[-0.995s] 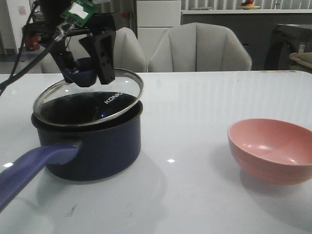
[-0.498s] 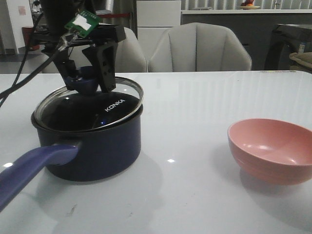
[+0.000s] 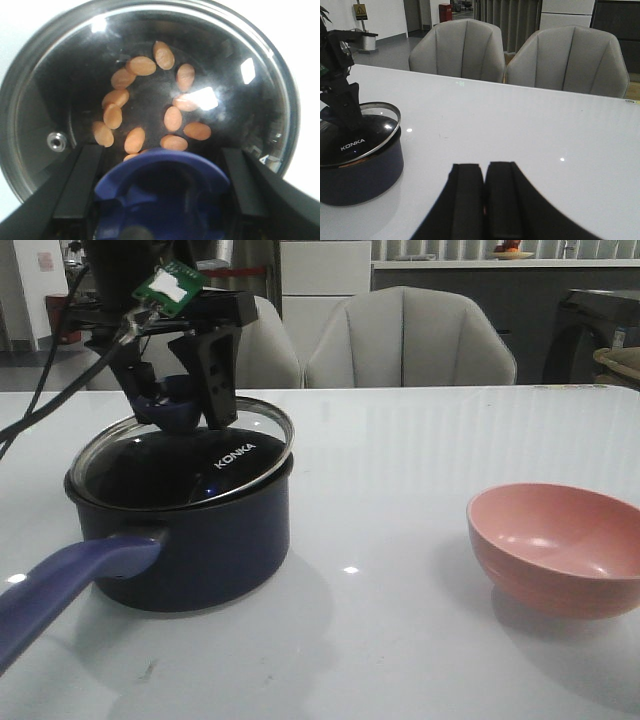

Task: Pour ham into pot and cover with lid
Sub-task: 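Lower the lid onto the saucepan and open the left gripper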

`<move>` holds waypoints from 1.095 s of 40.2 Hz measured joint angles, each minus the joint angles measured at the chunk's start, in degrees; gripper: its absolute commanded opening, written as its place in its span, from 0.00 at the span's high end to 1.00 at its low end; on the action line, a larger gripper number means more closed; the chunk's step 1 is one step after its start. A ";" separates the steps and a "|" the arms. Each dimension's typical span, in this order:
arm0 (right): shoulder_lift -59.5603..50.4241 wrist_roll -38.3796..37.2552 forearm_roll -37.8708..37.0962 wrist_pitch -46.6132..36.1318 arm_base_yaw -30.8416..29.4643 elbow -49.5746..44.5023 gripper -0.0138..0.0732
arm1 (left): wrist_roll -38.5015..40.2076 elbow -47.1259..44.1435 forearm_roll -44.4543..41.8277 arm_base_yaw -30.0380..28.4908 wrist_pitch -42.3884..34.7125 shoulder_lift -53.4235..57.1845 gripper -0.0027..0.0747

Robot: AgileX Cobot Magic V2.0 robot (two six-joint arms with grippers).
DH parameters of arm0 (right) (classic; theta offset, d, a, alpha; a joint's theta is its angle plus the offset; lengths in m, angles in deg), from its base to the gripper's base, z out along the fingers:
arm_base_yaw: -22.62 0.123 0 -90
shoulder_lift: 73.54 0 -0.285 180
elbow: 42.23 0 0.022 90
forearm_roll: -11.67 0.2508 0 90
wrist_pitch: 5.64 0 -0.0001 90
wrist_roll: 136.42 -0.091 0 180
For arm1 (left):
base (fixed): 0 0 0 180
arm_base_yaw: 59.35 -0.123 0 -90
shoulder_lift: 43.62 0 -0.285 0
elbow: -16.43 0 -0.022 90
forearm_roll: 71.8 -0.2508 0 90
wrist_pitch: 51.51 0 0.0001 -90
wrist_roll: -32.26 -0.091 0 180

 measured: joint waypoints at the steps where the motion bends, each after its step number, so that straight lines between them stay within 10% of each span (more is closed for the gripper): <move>1: 0.00 0.00 0.00 0.00 0.00 0.00 0.68 | 0.00 0.00 0.00 0.00 0.00 0.00 0.61; 15: 0.00 0.00 0.00 0.00 0.00 0.00 0.68 | 0.00 -0.96 0.00 0.14 -0.38 0.56 0.61; 29: 0.00 0.00 0.00 0.00 0.00 0.00 0.68 | 0.00 -1.15 -0.13 0.14 -0.38 0.91 0.26; 44: 0.00 0.00 0.00 0.00 0.00 0.00 0.68 | 0.00 -1.15 -0.03 0.14 -0.26 1.61 0.24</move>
